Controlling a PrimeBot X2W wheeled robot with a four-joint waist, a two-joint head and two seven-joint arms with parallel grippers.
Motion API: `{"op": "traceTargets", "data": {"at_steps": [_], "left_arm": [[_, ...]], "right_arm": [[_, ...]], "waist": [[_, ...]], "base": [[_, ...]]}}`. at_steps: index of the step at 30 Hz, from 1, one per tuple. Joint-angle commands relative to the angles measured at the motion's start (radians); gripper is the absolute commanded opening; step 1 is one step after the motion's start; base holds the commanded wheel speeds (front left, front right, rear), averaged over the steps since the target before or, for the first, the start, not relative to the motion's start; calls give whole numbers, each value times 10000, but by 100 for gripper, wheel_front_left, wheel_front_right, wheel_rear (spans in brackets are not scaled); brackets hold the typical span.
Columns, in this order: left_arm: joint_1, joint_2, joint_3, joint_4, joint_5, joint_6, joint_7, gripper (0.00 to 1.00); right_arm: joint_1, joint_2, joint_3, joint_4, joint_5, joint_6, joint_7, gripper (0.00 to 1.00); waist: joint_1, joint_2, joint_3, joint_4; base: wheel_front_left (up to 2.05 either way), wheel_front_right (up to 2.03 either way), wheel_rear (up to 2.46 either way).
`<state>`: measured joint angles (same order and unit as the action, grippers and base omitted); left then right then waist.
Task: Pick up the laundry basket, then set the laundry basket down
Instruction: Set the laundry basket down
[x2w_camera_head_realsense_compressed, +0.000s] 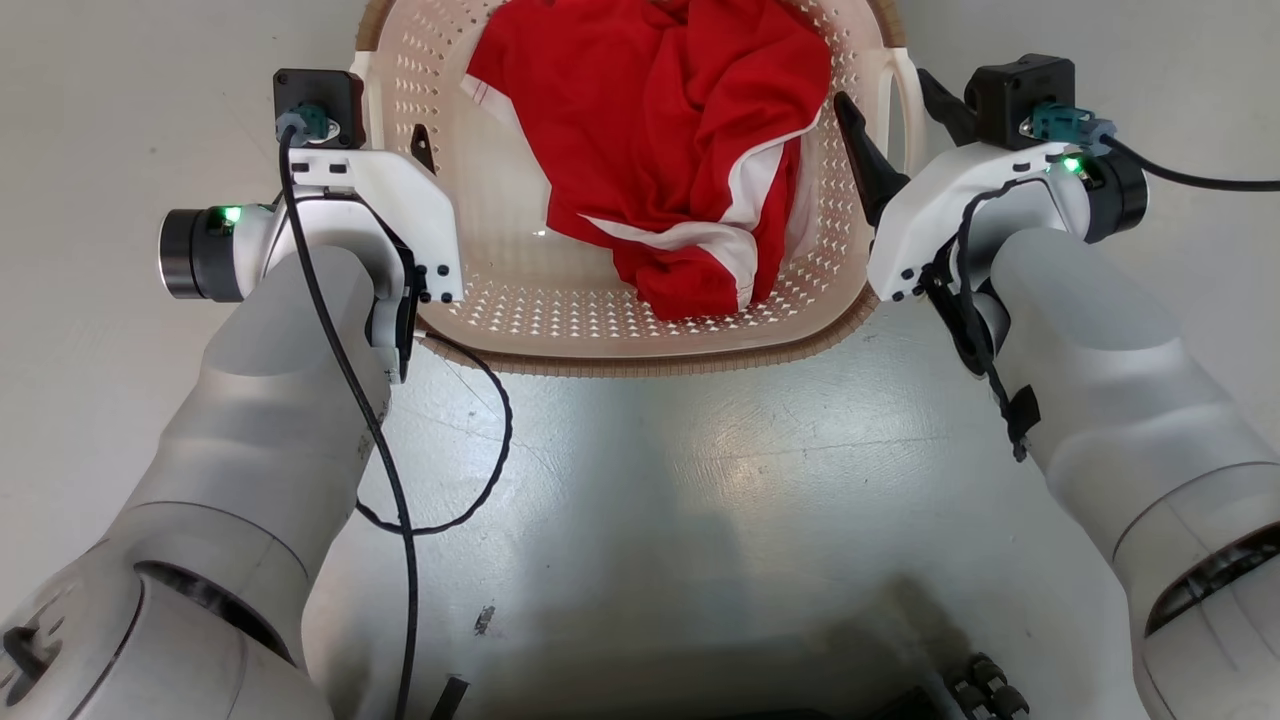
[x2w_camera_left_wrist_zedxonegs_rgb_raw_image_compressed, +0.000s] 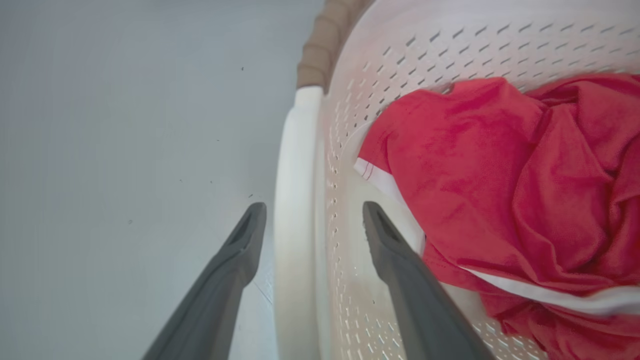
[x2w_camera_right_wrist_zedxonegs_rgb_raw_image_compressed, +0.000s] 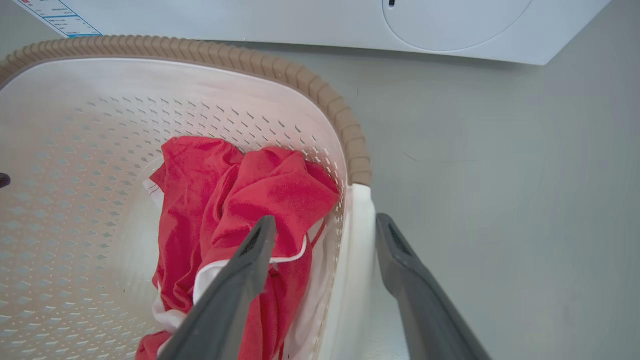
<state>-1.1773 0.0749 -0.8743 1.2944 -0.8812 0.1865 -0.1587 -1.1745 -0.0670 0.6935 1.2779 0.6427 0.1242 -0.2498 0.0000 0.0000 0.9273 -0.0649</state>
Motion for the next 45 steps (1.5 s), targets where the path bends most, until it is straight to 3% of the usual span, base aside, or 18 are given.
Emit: {"op": "traceTargets", "data": {"at_steps": [1, 11, 23, 28, 37, 45], "left_arm": [[-15, 239, 146, -37, -78, 147, -58, 100], [382, 192, 263, -37, -326, 142, -77, 100], [1200, -2, 619, -285, -572, -717, -1001, 100], [1490, 240, 1060, -1082, -275, -675, -1025, 100], [3499, 746, 2821, -3165, 1302, -505, -1029, 100], [5132, 685, 4350, -4185, 2481, -809, -1030, 100]], "right_arm": [[347, 168, -40, -86, -123, 65, -120, 100], [816, 168, -1251, -601, -1116, 65, -120, 100], [2140, 168, -3231, -2064, -2921, 65, -120, 100], [2747, 168, -3826, -2572, -3650, 65, -120, 100], [4094, 168, -4457, -3677, -4540, 65, -120, 100], [5086, 168, -5034, -4193, -5334, 65, -120, 100]], "waist": [[0, 0, -28, -2], [0, 0, -702, -23], [0, 0, -2480, 25], [0, 0, -3248, 71], [0, 0, -5173, 62], [0, 0, -6625, 227]], "base": [[0, 0, 0], [0, 0, 0], [0, 0, 0], [0, 0, 0], [0, 0, 0], [0, 0, 0]]}}
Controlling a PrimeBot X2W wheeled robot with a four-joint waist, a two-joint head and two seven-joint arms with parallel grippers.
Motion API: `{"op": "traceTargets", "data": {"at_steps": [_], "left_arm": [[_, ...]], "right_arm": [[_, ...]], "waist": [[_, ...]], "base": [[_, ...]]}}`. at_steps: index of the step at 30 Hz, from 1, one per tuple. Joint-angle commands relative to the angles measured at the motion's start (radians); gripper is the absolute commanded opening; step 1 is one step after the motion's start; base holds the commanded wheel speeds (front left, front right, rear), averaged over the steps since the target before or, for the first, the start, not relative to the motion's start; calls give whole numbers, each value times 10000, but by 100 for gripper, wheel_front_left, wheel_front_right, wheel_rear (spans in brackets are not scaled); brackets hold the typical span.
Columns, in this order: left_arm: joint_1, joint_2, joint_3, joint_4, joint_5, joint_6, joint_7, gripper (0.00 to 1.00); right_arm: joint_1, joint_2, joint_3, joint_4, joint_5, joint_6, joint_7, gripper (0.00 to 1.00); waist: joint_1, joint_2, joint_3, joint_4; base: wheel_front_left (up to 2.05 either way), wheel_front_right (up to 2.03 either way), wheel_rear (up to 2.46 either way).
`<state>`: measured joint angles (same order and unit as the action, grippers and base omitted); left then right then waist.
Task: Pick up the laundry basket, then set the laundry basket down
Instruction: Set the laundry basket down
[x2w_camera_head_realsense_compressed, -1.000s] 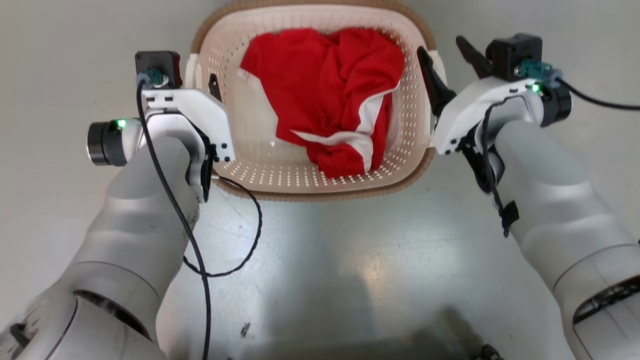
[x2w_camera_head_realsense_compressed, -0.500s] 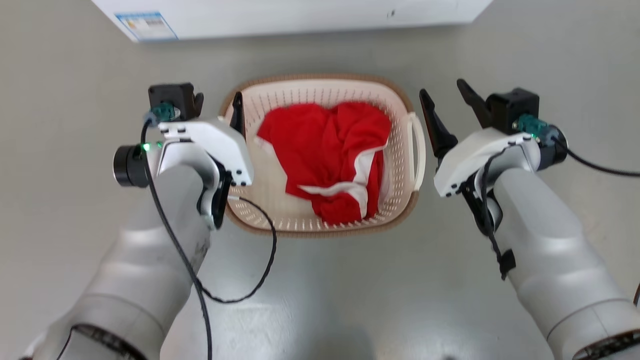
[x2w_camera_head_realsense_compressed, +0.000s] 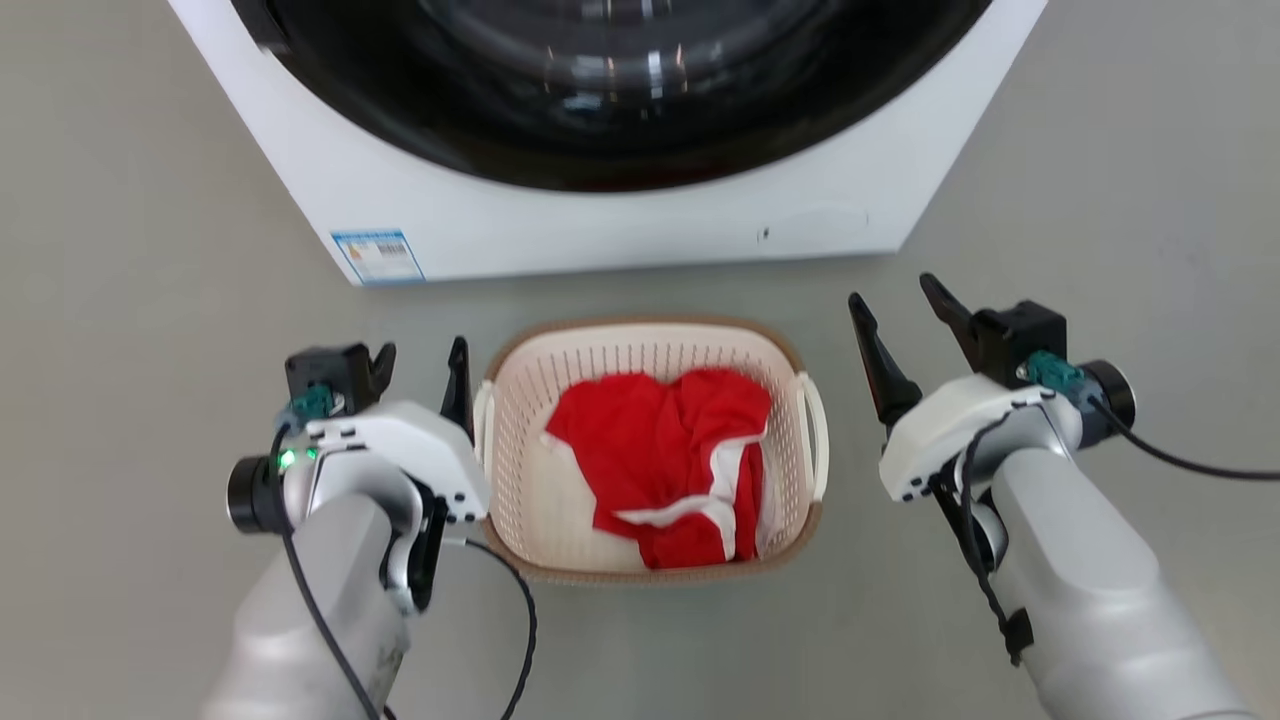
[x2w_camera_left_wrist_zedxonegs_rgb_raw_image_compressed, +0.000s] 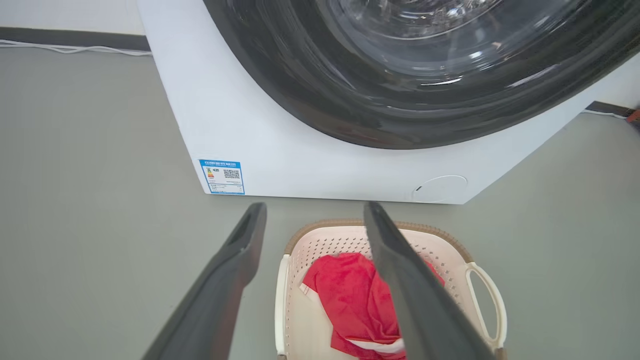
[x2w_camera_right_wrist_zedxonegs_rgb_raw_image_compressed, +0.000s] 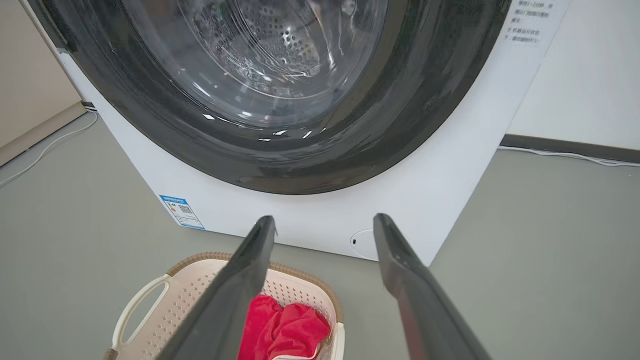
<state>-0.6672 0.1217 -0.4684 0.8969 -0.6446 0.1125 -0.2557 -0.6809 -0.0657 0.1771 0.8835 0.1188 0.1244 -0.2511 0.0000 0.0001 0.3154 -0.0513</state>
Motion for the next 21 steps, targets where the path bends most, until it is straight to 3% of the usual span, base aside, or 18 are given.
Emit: {"op": "traceTargets", "data": {"at_steps": [1, 21], "left_arm": [[208, 215, 456, -327, 265, -119, -60, 100], [3211, 6, 3690, -2841, 2488, -953, -60, 100]], "right_arm": [[273, 155, 67, -317, -153, 63, -107, 100], [2643, 39, -754, -2634, -511, 63, -107, 100]], "waist": [[0, -1, -662, 101], [0, -1, -2721, -70]], "base": [[0, 0, 0], [0, 0, 0]]}}
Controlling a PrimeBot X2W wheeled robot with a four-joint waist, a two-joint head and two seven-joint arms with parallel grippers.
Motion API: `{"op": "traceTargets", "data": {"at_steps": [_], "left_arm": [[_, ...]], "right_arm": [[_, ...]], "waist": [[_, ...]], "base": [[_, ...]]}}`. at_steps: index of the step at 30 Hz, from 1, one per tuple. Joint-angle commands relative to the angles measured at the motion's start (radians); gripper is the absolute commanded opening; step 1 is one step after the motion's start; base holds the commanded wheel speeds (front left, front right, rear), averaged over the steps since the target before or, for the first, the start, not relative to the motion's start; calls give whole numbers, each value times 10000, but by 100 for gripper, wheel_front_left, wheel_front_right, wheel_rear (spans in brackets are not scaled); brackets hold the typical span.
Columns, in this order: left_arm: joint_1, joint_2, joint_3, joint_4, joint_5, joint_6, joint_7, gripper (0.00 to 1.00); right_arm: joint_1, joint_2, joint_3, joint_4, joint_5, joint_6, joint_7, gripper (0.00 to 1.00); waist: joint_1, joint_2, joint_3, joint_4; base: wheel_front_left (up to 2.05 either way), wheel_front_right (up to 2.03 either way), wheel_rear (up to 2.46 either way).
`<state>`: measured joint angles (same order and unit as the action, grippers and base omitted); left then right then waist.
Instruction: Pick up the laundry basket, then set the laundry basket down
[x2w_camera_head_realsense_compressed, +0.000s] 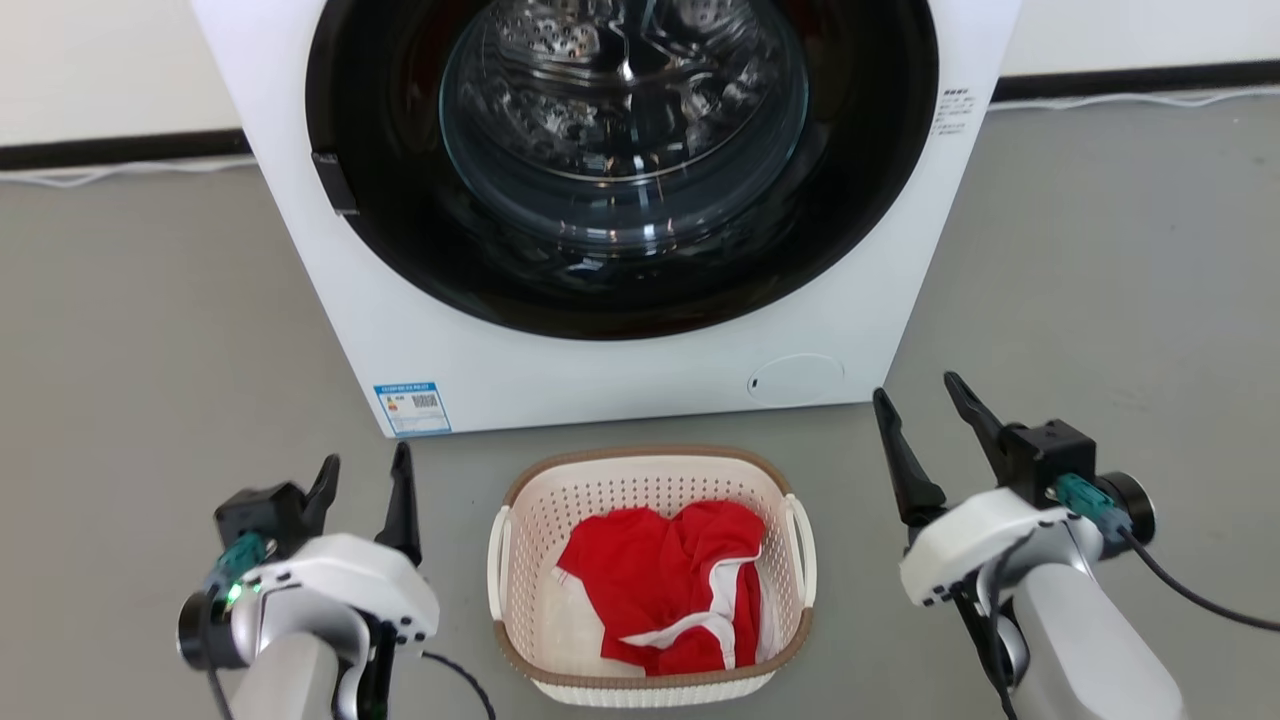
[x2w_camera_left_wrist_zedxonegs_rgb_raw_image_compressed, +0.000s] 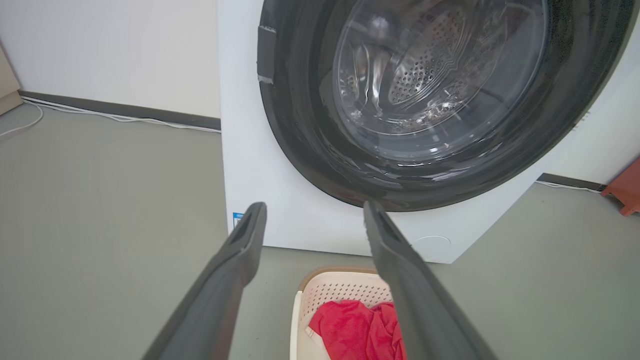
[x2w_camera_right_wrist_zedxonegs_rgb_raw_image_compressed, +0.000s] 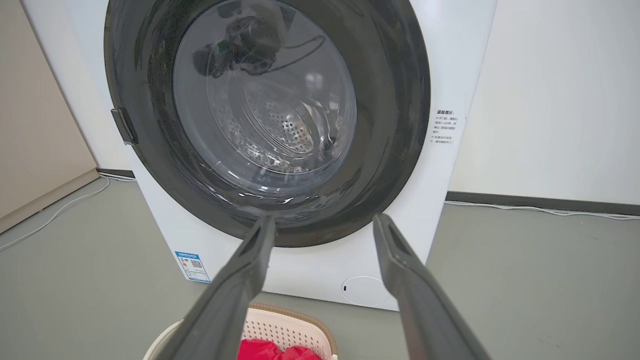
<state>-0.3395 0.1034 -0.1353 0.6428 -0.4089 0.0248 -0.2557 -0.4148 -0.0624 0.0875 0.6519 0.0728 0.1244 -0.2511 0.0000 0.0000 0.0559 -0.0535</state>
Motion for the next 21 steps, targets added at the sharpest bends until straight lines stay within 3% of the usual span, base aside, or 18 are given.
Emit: {"op": "traceTargets", "data": {"at_steps": [1, 11, 21], "left_arm": [[74, 163, 509, -428, 205, -106, -60, 100], [1235, -190, 1745, -1407, 854, -133, -60, 100], [1784, -433, 2322, -1684, 1158, -408, -61, 100]], "right_arm": [[96, -26, 93, -422, -71, 63, -107, 100], [1065, -121, -323, -1466, -112, 63, -107, 100], [1727, -109, -740, -1735, -149, 63, -107, 100]], "waist": [[0, 0, -178, -57], [0, 0, -541, -142], [0, 0, -780, -139]], "base": [[0, 0, 0], [0, 0, 0], [0, 0, 0]]}}
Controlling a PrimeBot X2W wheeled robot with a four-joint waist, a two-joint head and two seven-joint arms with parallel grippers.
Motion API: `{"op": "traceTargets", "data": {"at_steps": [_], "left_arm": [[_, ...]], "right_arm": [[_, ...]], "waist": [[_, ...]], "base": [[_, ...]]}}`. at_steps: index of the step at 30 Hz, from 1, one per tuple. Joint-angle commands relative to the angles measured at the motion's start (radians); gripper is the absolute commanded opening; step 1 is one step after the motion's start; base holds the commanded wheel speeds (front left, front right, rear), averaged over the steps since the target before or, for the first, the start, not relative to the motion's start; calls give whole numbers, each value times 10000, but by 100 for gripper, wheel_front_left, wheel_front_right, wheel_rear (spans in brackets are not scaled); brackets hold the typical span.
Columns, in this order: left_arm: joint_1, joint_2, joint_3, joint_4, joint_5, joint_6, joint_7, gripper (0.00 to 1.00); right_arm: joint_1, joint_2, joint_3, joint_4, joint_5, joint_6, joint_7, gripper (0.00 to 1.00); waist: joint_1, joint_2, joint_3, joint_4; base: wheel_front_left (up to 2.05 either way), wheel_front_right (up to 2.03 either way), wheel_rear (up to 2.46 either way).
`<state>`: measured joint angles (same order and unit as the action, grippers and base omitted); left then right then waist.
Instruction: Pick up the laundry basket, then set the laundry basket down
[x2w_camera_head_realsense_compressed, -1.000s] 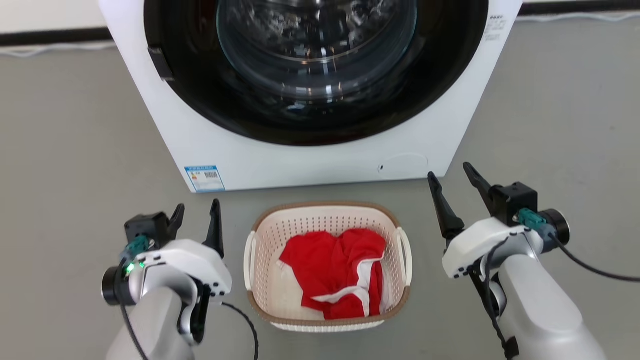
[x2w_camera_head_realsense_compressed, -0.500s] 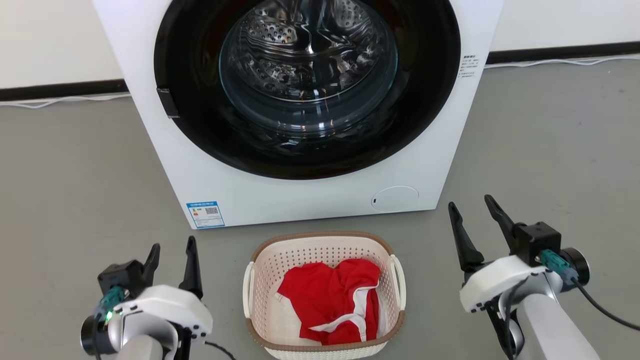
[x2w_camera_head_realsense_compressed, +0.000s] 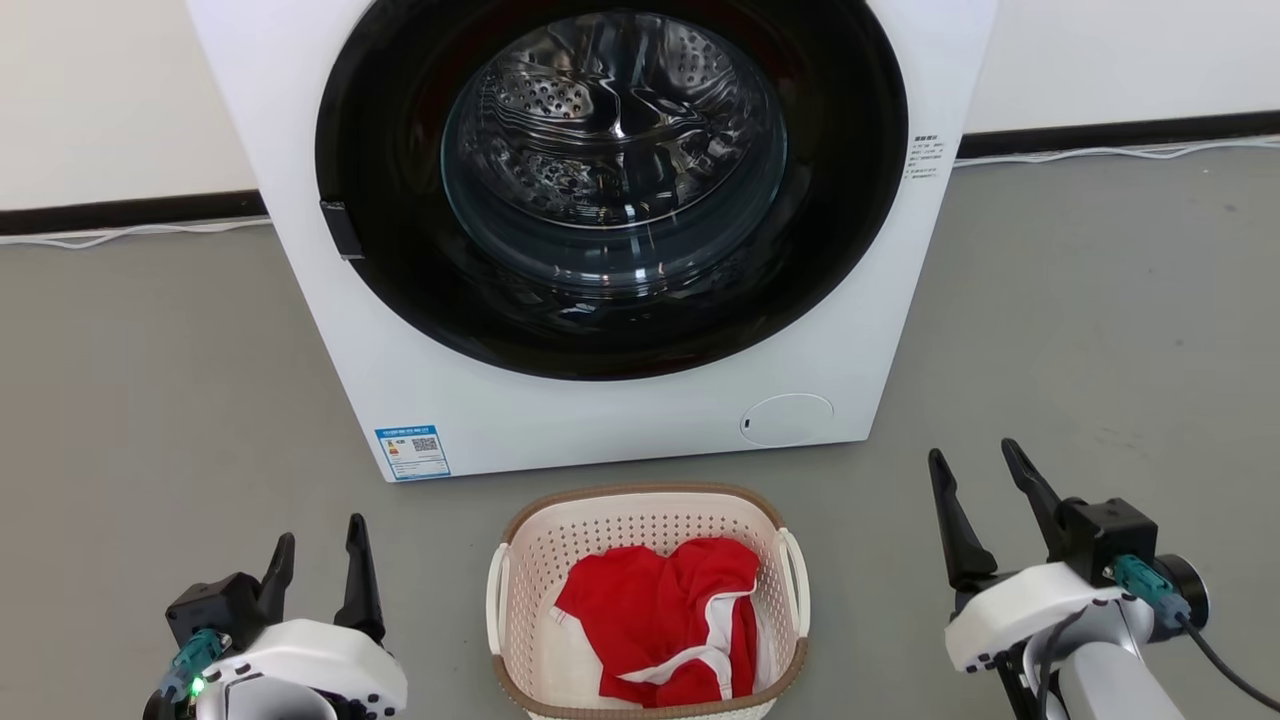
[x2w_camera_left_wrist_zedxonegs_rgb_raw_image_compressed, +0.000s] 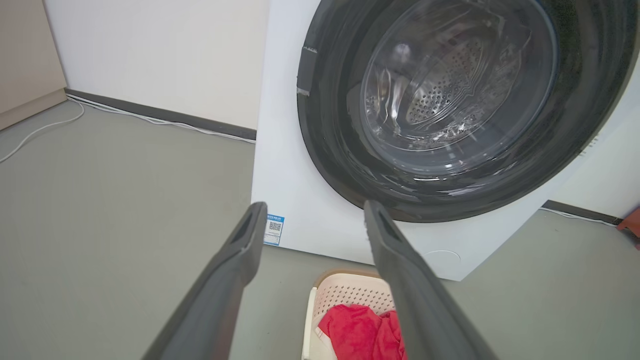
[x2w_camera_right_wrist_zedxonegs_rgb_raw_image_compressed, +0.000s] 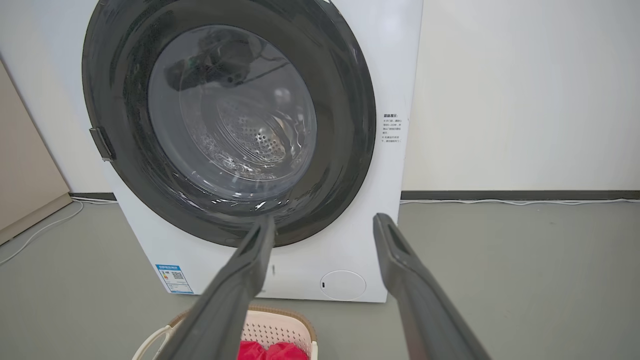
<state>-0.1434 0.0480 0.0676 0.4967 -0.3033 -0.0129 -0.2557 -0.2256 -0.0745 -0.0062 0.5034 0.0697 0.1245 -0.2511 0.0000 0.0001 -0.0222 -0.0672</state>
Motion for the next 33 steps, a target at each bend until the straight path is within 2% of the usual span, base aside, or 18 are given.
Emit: {"op": "traceTargets", "data": {"at_steps": [1, 10, 14, 19, 33], "left_arm": [[0, -2, 7, 0, 5, -6, 0, 0], [584, -215, 34, 658, -260, -44, 122, 0], [588, -207, 50, 544, -683, -81, 244, 0], [589, -197, 51, 406, -1213, -128, 375, 0], [566, -172, 87, 62, -2576, -248, 744, 0]], "right_arm": [[2, 0, -4, 0, -1, 0, 0, 0], [692, 120, -34, 643, 349, -8, 160, 0], [720, 124, -71, 525, 848, -6, 282, 0], [755, 129, -93, 379, 1472, -3, 406, 0], [812, 142, -189, 24, 3075, 5, 761, 0]], "waist": [[0, -1, -2, -1], [2, -1, -10, 15], [23, -1, -24, 36], [1, -1, 7, 63], [0, -1, 39, 133]], "base": [[0, 0, 0], [0, 0, 0], [0, 0, 0], [0, 0, 0], [0, 0, 0]]}}
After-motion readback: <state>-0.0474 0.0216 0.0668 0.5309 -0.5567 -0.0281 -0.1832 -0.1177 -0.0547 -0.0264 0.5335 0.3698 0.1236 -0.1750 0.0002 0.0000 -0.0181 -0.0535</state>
